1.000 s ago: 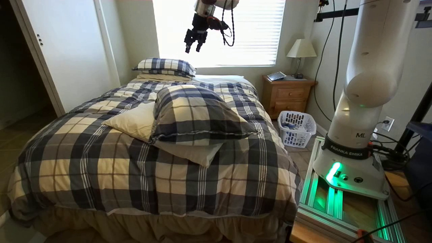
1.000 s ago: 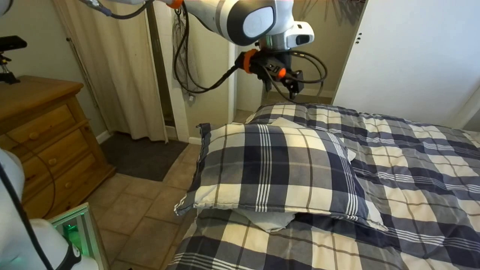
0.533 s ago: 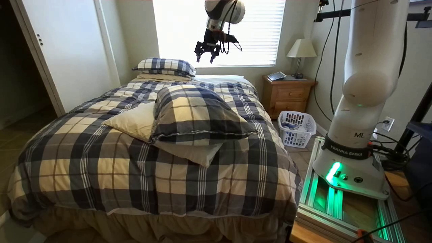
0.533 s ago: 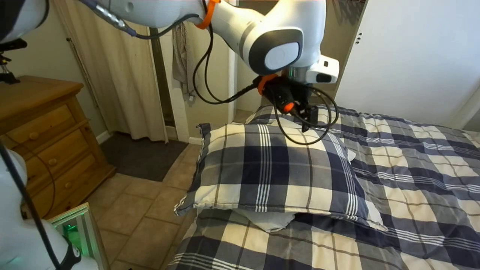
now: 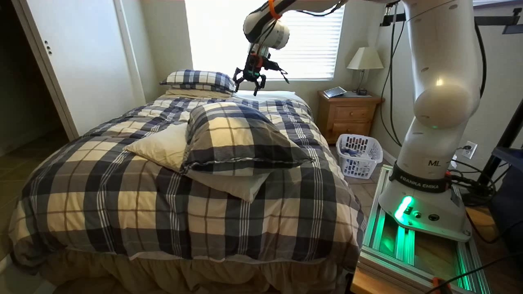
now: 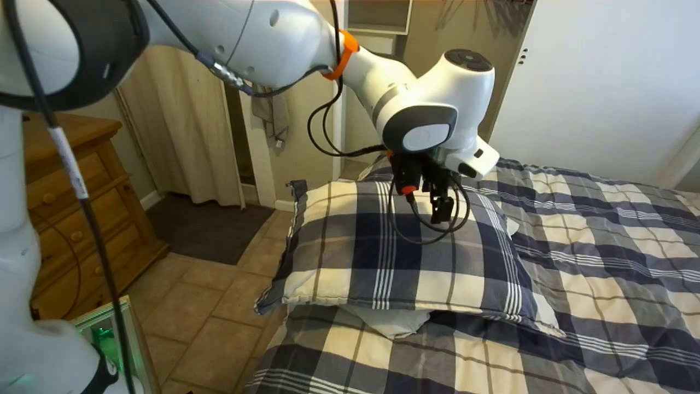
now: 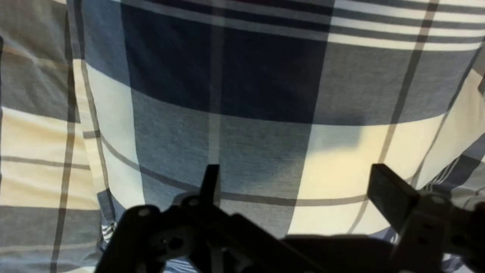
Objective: Pick up the checked black pillow and put it on top of the white pillow
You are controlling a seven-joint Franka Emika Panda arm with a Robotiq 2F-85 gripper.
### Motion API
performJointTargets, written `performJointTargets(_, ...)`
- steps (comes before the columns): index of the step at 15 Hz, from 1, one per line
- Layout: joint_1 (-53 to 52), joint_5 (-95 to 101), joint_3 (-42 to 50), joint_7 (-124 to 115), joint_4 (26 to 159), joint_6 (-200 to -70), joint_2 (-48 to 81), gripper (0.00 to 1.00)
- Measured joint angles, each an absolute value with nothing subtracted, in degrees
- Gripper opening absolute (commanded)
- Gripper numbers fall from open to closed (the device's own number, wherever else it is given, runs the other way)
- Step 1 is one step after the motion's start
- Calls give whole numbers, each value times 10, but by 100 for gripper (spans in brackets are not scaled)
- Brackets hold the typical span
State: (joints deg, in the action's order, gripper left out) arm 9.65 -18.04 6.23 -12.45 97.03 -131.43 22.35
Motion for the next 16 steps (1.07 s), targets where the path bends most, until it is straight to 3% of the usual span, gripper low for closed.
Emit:
performJointTargets(10, 101, -206, 52, -149, 913, -1316, 315, 100)
performJointTargets(11, 102, -206, 49, -147, 911, -1316, 320, 81)
performJointTargets(16, 104, -206, 44, -134, 896, -1321, 343, 45)
